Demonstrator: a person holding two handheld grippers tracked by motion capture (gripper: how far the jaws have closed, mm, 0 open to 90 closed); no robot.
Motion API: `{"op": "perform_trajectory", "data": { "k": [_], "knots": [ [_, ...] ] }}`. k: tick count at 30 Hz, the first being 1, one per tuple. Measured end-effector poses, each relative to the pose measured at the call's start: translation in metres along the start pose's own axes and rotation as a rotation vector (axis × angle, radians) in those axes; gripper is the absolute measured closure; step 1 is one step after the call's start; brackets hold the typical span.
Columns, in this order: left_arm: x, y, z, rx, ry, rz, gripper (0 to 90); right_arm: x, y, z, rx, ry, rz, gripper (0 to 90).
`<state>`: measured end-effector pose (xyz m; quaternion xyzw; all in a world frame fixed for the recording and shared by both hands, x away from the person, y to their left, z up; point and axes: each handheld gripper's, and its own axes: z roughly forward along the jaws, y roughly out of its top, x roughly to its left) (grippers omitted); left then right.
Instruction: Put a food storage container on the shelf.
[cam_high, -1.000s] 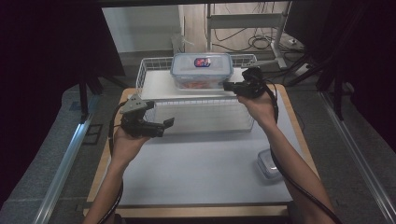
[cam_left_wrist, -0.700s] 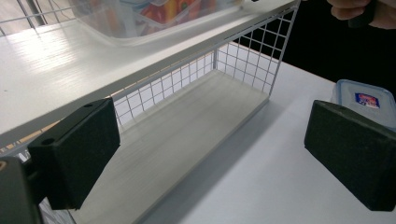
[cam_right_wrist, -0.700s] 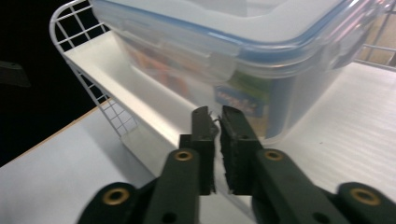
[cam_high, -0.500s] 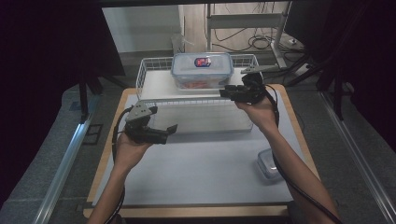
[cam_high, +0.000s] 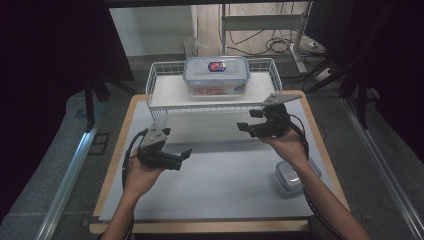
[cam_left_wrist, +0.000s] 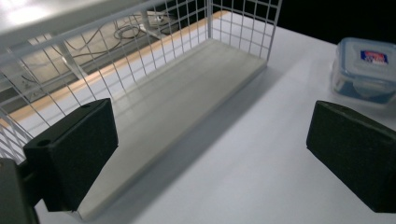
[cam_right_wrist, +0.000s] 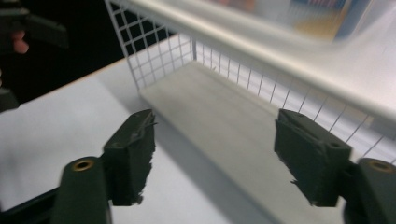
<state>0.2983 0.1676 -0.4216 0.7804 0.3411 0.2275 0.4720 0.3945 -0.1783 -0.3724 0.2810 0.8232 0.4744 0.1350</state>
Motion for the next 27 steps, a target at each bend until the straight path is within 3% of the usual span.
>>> {"op": "perform_trajectory", "data": {
  "k": [10,15,22,27],
  "knots": [
    [-0.020,-0.029,-0.001,-0.015,-0.010,-0.008,1.8,0.014,-0.052,-0.017,0.002,-0.017,-0.008,14.7],
    [-0.031,-0.043,0.000,0.012,0.000,0.021,1.8,0.021,-0.077,-0.022,0.002,-0.028,-0.010,12.0],
    [-0.041,-0.068,0.000,0.039,-0.003,-0.002,1.8,0.029,-0.109,-0.020,0.045,-0.049,-0.017,10.8],
    [-0.042,-0.090,0.001,0.082,0.025,-0.017,1.8,0.032,-0.130,-0.017,0.082,-0.071,-0.023,10.5]
  ]
}}
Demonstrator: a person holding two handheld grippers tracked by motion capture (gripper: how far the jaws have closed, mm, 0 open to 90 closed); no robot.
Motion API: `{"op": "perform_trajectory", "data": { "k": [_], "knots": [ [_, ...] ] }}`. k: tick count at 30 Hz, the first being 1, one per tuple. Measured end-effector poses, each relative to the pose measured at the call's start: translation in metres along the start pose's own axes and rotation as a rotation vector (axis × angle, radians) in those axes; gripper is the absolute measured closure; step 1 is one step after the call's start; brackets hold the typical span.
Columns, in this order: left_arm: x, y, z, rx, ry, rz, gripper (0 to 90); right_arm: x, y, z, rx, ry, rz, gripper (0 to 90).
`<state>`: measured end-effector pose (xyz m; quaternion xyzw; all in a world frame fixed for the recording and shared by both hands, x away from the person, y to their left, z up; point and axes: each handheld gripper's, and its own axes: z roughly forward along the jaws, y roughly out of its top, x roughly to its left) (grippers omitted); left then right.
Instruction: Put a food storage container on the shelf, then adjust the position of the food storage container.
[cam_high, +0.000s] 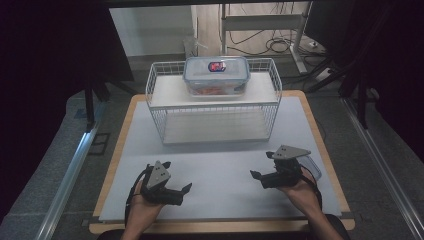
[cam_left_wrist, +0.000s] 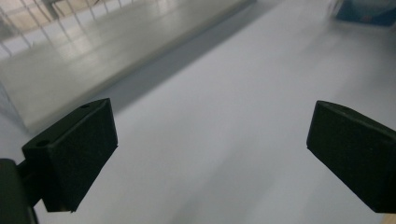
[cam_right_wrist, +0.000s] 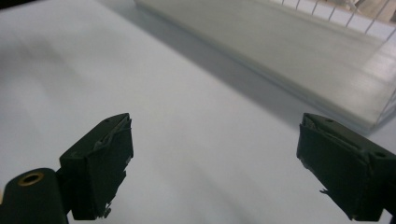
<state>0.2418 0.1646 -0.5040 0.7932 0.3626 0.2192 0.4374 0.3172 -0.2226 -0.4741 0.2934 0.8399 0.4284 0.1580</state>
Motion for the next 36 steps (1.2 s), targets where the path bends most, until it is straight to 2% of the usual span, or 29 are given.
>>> {"op": "perform_trajectory", "data": {
  "k": [4,8,12,17,19,22,24,26,30,32,34,36],
  "knots": [
    [0.004,-0.011,0.000,0.025,0.023,-0.009,1.9,-0.001,-0.012,0.001,0.029,-0.019,-0.010,10.4],
    [0.007,-0.011,-0.002,-0.006,0.027,-0.029,1.9,-0.002,-0.015,-0.001,0.031,-0.030,-0.008,10.3],
    [0.007,-0.011,-0.002,-0.006,0.037,-0.021,1.9,-0.004,-0.015,0.000,0.035,-0.039,0.005,8.8],
    [0.008,-0.014,0.000,0.003,0.037,-0.021,1.9,-0.008,-0.016,0.000,0.051,-0.041,0.032,2.3],
    [0.009,-0.014,-0.001,0.001,0.039,-0.024,1.9,-0.010,-0.016,0.000,0.049,-0.058,0.043,1.5],
    [0.010,-0.014,-0.001,-0.005,0.037,-0.028,1.9,-0.014,-0.017,-0.001,0.061,-0.056,0.089,2.0],
    [0.010,-0.014,-0.001,-0.005,0.037,-0.028,1.9,-0.017,-0.017,-0.002,0.069,-0.061,0.098,9.1],
    [0.009,-0.014,-0.001,-0.005,0.036,-0.028,1.9,-0.021,-0.016,-0.007,0.078,-0.092,0.104,20.7],
    [0.009,-0.015,0.000,0.003,0.033,-0.024,1.9,-0.032,-0.016,-0.018,0.109,-0.158,0.091,51.8],
    [0.009,-0.015,0.001,0.004,0.031,-0.023,1.9,-0.040,-0.018,-0.025,0.109,-0.166,0.111,64.9],
    [0.009,-0.015,0.001,0.005,0.030,-0.024,1.9,-0.047,-0.019,-0.031,0.104,-0.181,0.126,73.8],
    [0.009,-0.015,0.001,0.005,0.028,-0.025,1.9,-0.055,-0.020,-0.038,0.111,-0.219,0.143,81.5]
  ]
}}
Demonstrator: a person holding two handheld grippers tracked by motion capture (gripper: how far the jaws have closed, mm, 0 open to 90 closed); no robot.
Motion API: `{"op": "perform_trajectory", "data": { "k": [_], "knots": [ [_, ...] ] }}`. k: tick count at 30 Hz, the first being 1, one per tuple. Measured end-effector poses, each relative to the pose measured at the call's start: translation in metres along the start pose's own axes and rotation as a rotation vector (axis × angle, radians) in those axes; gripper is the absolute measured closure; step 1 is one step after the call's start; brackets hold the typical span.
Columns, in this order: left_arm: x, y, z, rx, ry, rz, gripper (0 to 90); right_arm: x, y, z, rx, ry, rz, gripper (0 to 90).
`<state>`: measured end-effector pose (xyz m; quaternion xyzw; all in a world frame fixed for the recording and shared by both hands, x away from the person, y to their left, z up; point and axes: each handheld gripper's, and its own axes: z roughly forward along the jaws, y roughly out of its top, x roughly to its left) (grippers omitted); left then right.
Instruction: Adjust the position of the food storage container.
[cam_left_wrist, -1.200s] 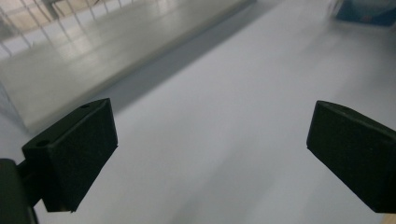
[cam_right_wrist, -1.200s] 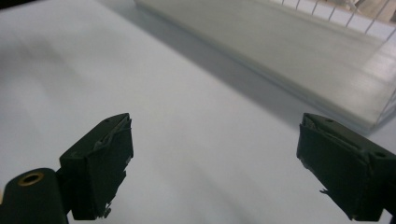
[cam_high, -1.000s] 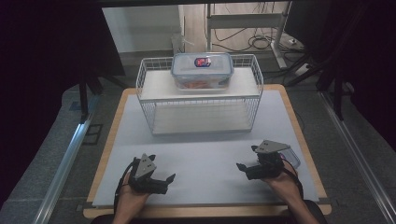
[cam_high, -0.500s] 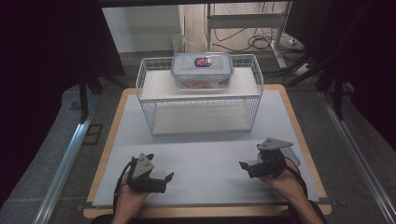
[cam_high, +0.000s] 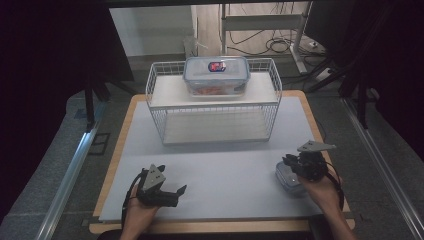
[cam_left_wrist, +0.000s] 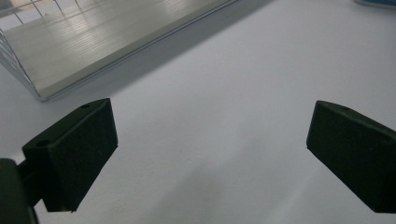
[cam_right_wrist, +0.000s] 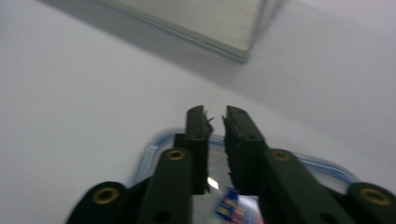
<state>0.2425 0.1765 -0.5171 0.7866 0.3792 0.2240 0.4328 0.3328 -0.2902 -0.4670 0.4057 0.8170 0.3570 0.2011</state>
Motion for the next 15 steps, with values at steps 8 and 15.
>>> {"op": "perform_trajectory", "data": {
  "k": [8,15],
  "knots": [
    [0.000,0.000,0.000,0.003,-0.001,0.002,2.0,-0.038,-0.013,-0.017,0.011,-0.107,0.070,89.7],
    [0.000,0.000,0.001,0.005,0.001,0.004,2.0,-0.061,-0.031,-0.028,0.030,-0.178,0.144,89.8]
  ]
}}
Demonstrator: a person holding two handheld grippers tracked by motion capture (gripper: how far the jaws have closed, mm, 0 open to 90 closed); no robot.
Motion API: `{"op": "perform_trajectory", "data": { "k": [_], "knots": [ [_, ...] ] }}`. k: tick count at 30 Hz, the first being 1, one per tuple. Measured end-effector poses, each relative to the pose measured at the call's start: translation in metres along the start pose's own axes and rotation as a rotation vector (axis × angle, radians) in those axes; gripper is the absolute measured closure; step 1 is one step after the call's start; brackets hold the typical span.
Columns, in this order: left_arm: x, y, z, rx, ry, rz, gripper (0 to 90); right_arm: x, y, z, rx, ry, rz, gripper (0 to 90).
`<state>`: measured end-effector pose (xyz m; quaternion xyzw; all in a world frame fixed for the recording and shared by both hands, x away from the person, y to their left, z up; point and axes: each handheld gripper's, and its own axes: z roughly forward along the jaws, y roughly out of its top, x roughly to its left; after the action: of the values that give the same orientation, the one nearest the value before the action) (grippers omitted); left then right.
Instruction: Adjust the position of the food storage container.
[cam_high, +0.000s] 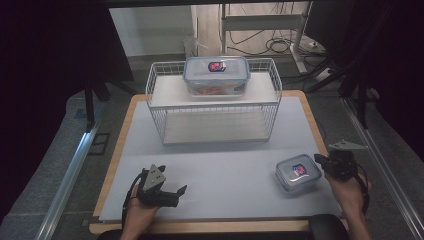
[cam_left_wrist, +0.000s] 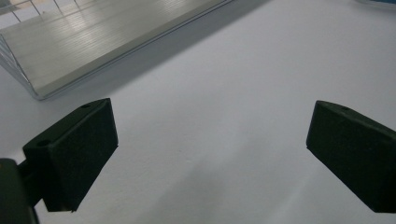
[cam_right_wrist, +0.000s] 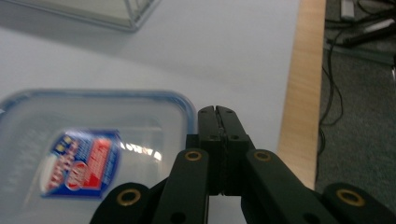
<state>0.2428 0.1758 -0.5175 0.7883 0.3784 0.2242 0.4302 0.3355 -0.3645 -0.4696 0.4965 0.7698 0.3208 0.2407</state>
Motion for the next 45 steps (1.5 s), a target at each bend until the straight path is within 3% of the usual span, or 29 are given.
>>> {"op": "perform_trajectory", "data": {
  "k": [8,15,33,45],
  "knots": [
    [0.000,0.000,0.000,-0.002,0.000,-0.004,2.1,-0.001,-0.019,-0.005,0.054,-0.005,0.033,89.8],
    [0.000,0.000,0.001,0.001,0.001,-0.003,2.1,0.006,-0.027,-0.010,0.046,0.038,0.062,89.8],
    [-0.002,0.001,0.001,0.015,-0.002,0.007,2.2,0.075,-0.014,0.006,0.089,0.234,-0.067,89.8],
    [-0.002,0.001,0.002,0.020,-0.009,-0.005,2.3,0.107,-0.011,0.011,0.098,0.354,-0.116,89.8]
  ]
}}
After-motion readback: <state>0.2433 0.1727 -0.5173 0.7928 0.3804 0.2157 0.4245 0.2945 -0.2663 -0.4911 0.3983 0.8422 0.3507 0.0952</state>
